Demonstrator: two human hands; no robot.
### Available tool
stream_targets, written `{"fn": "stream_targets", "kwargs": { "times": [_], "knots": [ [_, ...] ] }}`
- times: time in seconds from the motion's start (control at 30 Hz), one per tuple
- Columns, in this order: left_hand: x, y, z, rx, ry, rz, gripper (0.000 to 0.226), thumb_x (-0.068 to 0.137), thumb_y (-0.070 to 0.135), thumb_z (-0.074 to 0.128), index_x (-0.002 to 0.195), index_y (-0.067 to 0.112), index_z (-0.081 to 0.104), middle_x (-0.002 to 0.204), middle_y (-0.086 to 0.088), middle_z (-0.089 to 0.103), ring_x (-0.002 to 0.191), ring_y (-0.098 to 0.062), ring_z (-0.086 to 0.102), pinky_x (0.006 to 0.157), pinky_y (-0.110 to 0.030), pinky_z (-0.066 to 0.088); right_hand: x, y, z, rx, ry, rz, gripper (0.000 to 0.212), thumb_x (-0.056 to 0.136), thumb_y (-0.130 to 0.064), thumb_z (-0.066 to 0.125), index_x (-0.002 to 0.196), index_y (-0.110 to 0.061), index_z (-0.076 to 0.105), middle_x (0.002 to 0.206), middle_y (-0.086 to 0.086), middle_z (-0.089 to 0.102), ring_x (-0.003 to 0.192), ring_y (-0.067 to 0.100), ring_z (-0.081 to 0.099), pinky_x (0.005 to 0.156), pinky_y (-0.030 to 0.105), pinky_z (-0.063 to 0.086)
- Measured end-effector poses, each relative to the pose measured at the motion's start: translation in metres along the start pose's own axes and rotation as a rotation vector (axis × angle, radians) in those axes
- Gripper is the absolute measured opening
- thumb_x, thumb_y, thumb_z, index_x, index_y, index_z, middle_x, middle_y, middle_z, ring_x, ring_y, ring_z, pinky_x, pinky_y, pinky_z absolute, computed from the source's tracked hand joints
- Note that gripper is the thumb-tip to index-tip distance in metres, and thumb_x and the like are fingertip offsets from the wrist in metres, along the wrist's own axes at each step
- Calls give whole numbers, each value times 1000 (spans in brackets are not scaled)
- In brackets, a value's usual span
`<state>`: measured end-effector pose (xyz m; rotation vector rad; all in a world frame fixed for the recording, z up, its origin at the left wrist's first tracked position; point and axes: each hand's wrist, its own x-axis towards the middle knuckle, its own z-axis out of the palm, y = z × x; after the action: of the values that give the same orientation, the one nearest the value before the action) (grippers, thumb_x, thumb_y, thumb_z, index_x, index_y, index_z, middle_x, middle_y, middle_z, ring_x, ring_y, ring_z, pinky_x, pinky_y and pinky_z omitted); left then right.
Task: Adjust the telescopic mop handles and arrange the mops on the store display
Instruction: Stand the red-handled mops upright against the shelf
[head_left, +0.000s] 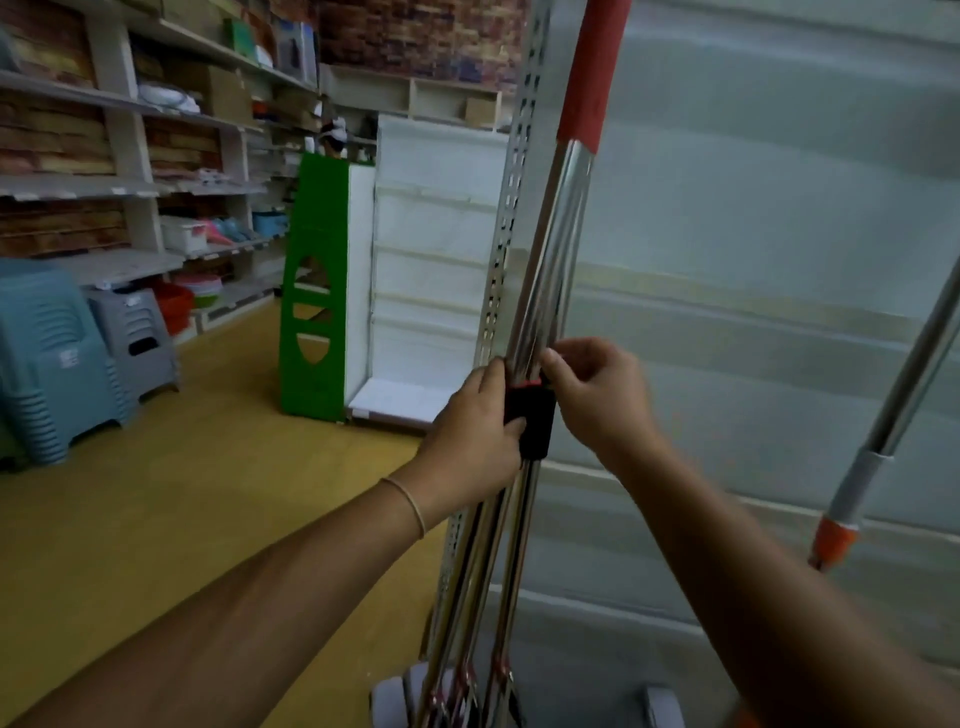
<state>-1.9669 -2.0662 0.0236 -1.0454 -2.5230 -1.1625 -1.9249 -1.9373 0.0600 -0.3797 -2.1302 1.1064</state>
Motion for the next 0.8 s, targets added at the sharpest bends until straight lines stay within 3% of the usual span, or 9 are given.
{"fn": "stream_targets", "kwargs": {
  "times": [0.1,0.23,0.37,0.67,0.8],
  "knots": [
    [-29,-15,22,77,-23,-78,74,93,27,55,152,21,10,134,-8,42,120,-25,47,91,-32,45,-28,36,8,2,-38,25,6,94,-27,63,97,-23,67,90,-4,72,87,13,69,86,43,58],
    [-48,-7,42,177,154,-55,56,91,28,56,141,14,35,124,-11,48,114,-29,48,91,-40,47,-47,63,12,22,-115,26,8,96,-26,61,101,-22,66,89,-9,68,87,10,67,84,34,56],
    [-59,3,56,181,212,-67,49,93,24,54,139,12,41,125,-13,50,117,-29,48,94,-42,46,-56,82,6,65,-188,11,19,97,-26,60,111,-16,67,93,-8,67,89,8,64,79,23,50],
    [-145,-36,119,205,-11,-435,53,97,25,51,146,13,33,138,-12,44,129,-29,42,105,-43,41,-109,174,16,80,-398,142,29,97,-27,59,119,-9,66,103,1,69,95,13,64,83,26,51],
    [-175,-51,138,173,-80,-514,57,97,26,52,148,12,30,141,-13,42,131,-29,41,106,-41,39,-133,201,26,55,-460,224,26,98,-27,58,118,-12,66,96,-6,66,89,10,63,80,26,52]
  ]
}}
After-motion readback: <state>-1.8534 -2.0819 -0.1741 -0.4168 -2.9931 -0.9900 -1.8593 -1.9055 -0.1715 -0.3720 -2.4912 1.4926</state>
